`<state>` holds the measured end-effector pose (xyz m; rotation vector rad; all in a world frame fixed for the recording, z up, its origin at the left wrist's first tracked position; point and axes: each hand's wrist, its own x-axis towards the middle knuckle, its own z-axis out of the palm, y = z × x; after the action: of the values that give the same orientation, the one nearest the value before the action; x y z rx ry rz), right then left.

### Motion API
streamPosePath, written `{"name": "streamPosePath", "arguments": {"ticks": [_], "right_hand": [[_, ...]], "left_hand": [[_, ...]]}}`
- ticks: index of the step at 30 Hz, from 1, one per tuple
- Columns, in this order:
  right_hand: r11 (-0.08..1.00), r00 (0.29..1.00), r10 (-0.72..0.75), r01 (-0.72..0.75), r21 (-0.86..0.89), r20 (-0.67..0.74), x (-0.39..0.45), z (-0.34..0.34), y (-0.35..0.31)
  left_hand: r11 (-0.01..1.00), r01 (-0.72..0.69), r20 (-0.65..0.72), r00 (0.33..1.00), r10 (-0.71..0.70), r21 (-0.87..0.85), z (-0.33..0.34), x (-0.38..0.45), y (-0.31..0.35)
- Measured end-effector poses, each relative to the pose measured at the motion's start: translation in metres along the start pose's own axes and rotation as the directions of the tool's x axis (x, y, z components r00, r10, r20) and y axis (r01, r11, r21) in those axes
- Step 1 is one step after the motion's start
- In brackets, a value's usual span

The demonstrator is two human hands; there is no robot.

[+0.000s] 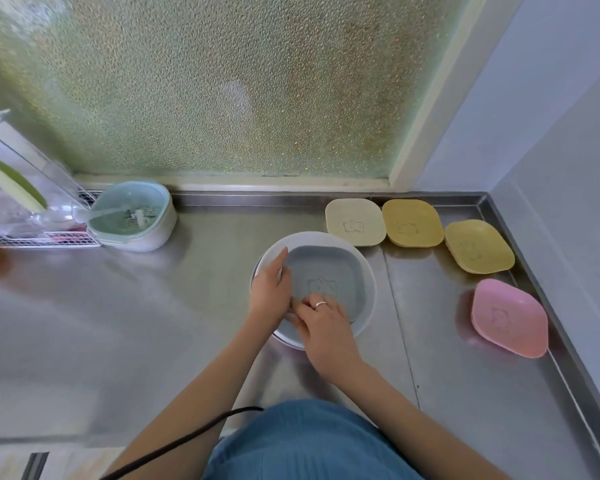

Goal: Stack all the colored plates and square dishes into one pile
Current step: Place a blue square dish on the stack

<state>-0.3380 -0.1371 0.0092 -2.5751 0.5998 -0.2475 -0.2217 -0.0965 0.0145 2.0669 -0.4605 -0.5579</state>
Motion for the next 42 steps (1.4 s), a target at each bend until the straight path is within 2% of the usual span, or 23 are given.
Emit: {"name": "streamPosePath", "arguments": {"ticks": [2, 4, 6, 7, 9, 10, 13, 19, 20, 22, 24, 26, 28, 33, 36, 39, 42], "right_hand": [[0.988, 1.0, 0.028, -0.026, 0.154, -0.012, -0.001, -0.003, 0.001], [0.957, 0.98, 0.122, -0.075, 0.279, -0.155, -0.002, -0.01, 0.008], [0.934, 0.912, 0.276, -0.18, 0.309, -0.302, 0.001, -0.018, 0.02], [0.906, 0.88, 0.365, -0.261, 0.332, -0.304, 0.004, -0.021, 0.026], [0.828, 0.841, 0.506, -0.412, 0.381, -0.19, 0.01, -0.018, 0.034], [0.813, 0.838, 0.529, -0.454, 0.363, -0.135, 0.012, -0.012, 0.035], [0.831, 0.827, 0.538, -0.487, 0.268, -0.163, 0.012, 0.003, 0.03], [0.791, 0.803, 0.583, -0.524, 0.317, -0.128, 0.014, -0.005, 0.017], [0.769, 0.78, 0.611, -0.543, 0.336, -0.137, 0.014, -0.007, 0.017], [0.67, 0.681, 0.716, -0.609, 0.425, -0.152, 0.012, -0.011, 0.02], [0.51, 0.578, 0.812, -0.642, 0.573, -0.075, 0.007, -0.014, 0.023], [0.362, 0.547, 0.835, -0.621, 0.695, 0.054, 0.003, -0.011, 0.022], [0.304, 0.542, 0.836, -0.593, 0.745, 0.09, 0.001, -0.006, 0.016], [0.268, 0.486, 0.874, -0.539, 0.799, 0.035, -0.005, -0.003, 0.02], [0.289, 0.471, 0.882, -0.511, 0.81, -0.018, -0.018, -0.008, 0.038], [0.312, 0.473, 0.88, -0.54, 0.781, -0.025, -0.027, -0.01, 0.06], [0.337, 0.486, 0.873, -0.535, 0.775, -0.044, -0.035, -0.022, 0.08]], "left_hand": [[0.999, -0.005, 0.04, 0.999, 0.003, 0.048, -0.003, 0.002, -0.001], [0.999, -0.02, 0.074, 0.997, 0.016, 0.049, -0.008, 0.002, -0.001], [0.999, -0.033, 0.102, 0.994, 0.031, 0.023, -0.013, 0.004, 0.001], [1.0, -0.027, 0.12, 0.992, 0.025, 0.016, -0.014, 0.005, 0.002], [0.999, -0.024, 0.154, 0.988, 0.018, 0.038, -0.014, 0.008, 0.003], [0.997, -0.034, 0.164, 0.986, 0.023, 0.067, -0.014, 0.01, 0.002], [0.989, -0.078, 0.192, 0.98, 0.053, 0.127, -0.013, 0.014, -0.004], [0.981, -0.168, 0.227, 0.963, 0.143, 0.098, -0.019, 0.024, -0.025], [0.985, -0.149, 0.217, 0.968, 0.128, 0.083, -0.021, 0.029, -0.032], [0.996, 0.022, 0.211, 0.977, -0.003, -0.085, -0.027, 0.035, -0.041], [0.948, 0.171, 0.298, 0.951, -0.087, -0.269, -0.03, 0.035, -0.045], [0.923, 0.226, 0.392, 0.915, -0.092, -0.312, -0.032, 0.033, -0.046], [0.909, 0.244, 0.427, 0.901, -0.083, -0.338, -0.032, 0.035, -0.049], [0.92, 0.204, 0.506, 0.862, -0.006, -0.336, -0.025, 0.038, -0.05], [0.945, 0.178, 0.552, 0.834, 0.004, -0.276, -0.015, 0.031, -0.05], [0.963, 0.148, 0.56, 0.829, 0.004, -0.227, 0.001, 0.03, -0.059], [0.982, 0.084, 0.523, 0.852, 0.015, -0.166, 0.014, 0.022, -0.046]]}}
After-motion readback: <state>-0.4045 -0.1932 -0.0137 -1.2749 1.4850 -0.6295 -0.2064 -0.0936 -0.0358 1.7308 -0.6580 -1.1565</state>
